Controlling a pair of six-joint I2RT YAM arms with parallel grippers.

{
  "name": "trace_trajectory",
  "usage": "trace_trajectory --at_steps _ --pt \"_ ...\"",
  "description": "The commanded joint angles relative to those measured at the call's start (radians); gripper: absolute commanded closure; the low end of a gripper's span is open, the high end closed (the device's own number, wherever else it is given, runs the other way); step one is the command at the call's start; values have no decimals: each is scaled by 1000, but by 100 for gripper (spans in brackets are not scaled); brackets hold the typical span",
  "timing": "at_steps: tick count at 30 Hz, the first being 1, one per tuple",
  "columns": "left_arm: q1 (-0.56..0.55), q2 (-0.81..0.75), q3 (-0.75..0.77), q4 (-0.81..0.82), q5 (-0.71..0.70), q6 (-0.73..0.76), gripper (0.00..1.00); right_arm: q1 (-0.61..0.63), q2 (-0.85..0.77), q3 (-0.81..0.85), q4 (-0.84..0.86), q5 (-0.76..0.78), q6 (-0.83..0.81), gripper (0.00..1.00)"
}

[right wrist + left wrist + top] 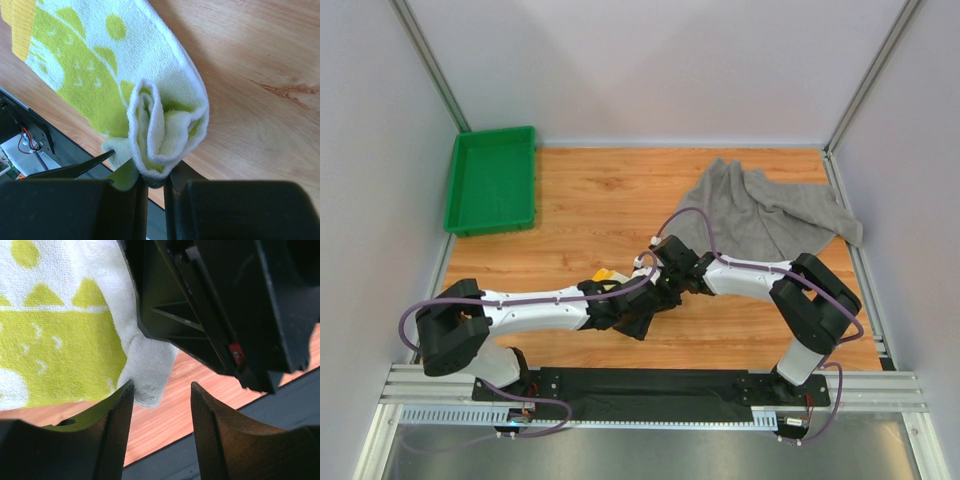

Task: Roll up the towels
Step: Roll the towel

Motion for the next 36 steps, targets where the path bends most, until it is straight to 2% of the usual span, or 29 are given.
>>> trace_trajectory --at_steps 1,5,11,20,21,23,26,27,28,32,36 --pt "-5 41 -5 26 -28 11 44 8 15 24 -6 -13 2 98" --pt "-12 81 -31 81 7 11 43 8 20 26 -10 -18 2 98" --pt "-34 110 -63 81 -7 16 46 8 35 36 -22 -27 -7 96" --pt "-35 47 -144 81 15 62 74 -7 73 95 -88 -24 -61 89" --pt "-35 45 -149 78 13 63 80 -9 78 105 -93 -26 -64 87" --pt "-35 44 -155 69 10 65 87 -16 87 113 -104 -24 -73 81" --pt "-35 27 -158 57 7 63 91 -32 92 124 -111 -24 -84 71" --pt "-35 13 -158 54 7 63 93 -39 95 125 -116 -26 -95 63" --pt "-35 3 -160 48 9 62 97 -47 98 131 -121 -21 -101 59" --pt "-35 -45 -155 29 15 60 99 -98 107 139 -134 -21 -130 55" --pt "-26 -88 -154 25 31 51 99 -116 124 150 -153 -6 -155 56"
